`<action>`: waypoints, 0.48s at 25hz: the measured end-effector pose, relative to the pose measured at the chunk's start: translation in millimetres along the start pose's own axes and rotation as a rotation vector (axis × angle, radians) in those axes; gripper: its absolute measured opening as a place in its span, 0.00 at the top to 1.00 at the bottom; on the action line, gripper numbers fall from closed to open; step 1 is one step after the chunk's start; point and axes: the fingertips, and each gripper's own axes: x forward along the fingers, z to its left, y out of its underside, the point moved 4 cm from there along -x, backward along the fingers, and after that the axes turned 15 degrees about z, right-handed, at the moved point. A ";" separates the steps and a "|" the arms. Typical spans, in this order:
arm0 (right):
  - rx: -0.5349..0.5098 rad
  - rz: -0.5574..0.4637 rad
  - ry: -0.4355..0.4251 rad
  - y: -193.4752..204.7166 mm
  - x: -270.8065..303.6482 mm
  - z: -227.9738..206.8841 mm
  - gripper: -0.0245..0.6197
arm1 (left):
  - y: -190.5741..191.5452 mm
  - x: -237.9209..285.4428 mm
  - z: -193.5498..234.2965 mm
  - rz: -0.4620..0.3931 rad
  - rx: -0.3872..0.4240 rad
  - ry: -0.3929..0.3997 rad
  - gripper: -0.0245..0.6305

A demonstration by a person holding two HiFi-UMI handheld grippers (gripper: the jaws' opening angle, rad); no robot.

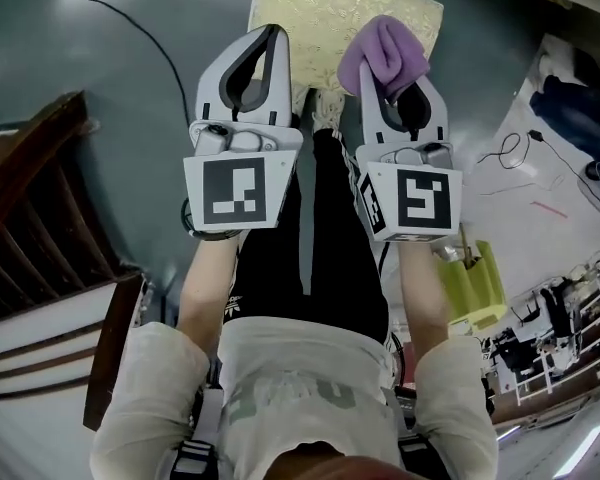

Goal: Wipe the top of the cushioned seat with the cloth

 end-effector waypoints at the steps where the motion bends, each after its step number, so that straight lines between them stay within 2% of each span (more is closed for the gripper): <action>1: 0.015 0.010 0.001 5.6 4.3 -2.1 0.81 | 3.6 4.2 -0.8 0.006 0.009 0.002 0.95; 7: 0.019 0.045 0.018 25.4 20.6 -2.6 0.81 | 19.0 14.6 -0.4 0.017 0.024 0.005 0.95; 12: -0.002 0.062 0.007 25.2 23.4 -5.3 0.81 | 14.9 18.7 -3.8 0.011 0.022 0.003 0.95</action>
